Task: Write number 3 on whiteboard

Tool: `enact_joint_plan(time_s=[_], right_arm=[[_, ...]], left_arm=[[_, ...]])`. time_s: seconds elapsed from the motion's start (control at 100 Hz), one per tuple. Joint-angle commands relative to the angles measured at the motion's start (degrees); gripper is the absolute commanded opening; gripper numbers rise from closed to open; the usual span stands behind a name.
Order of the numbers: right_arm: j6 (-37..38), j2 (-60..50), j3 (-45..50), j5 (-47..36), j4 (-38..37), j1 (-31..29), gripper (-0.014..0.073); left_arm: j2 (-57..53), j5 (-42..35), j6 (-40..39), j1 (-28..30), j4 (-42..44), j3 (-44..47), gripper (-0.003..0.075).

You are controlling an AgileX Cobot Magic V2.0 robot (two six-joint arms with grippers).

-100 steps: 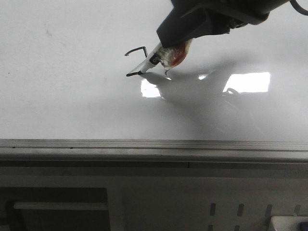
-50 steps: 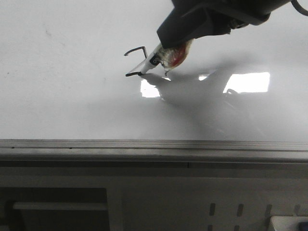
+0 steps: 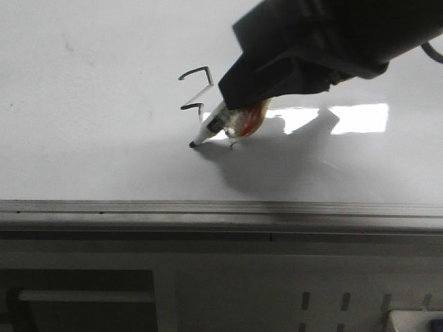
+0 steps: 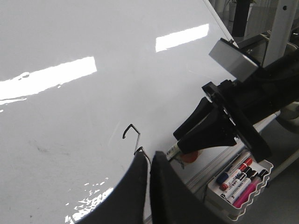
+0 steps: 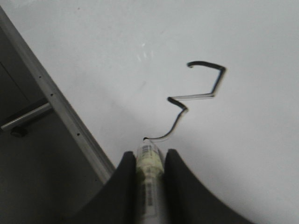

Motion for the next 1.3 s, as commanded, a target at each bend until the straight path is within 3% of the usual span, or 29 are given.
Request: enact_joint_plan(time_s=[0.0, 0.26, 0.55, 0.65, 0.77, 0.84, 1.11, 1.29], right_arm=[[-0.1, 1.4, -0.7, -4.2, 1.3, 1.5, -0.0044], [-0.1, 1.8, -0.8, -4.9, 2.1, 2.0, -0.0044], [-0.1, -14.2, -7.7, 5.8, 1.3, 2.0, -0.0044], [-0.1, -18.5, -11.6, 7.2, 0.5, 2.0, -0.0045], [-0.1, -20.3, -15.1, 10.7, -1.2, 2.0, -0.0045], [-0.1, -20.3, -15.9, 13.3, -1.4, 2.0, -0.0045], [-2.0, -16.7, -18.1, 26.4, -1.7, 2.6, -0.0045], [-6.2, -14.1, -22.0, 30.2, -2.3, 7.3, -0.0045]], left_arm=[[0.4, -4.1, -0.3, 0.1, -1.0, -1.7, -0.002], [0.4, -4.1, -0.3, 0.1, -1.0, -1.7, -0.002], [0.5, -3.7, -0.3, 0.1, -6.1, -1.9, -0.0012], [0.9, -1.8, 0.9, 0.1, -5.2, -3.5, 0.0085], [3.1, 2.2, 5.7, 0.1, -5.1, -6.7, 0.0346], [5.1, 5.9, 8.0, 0.1, -5.1, -9.3, 0.0447], [14.9, 26.4, 21.4, 0.1, -8.2, -19.9, 0.0458], [21.8, 34.3, 25.9, 0.1, -12.7, -24.7, 0.0458]])
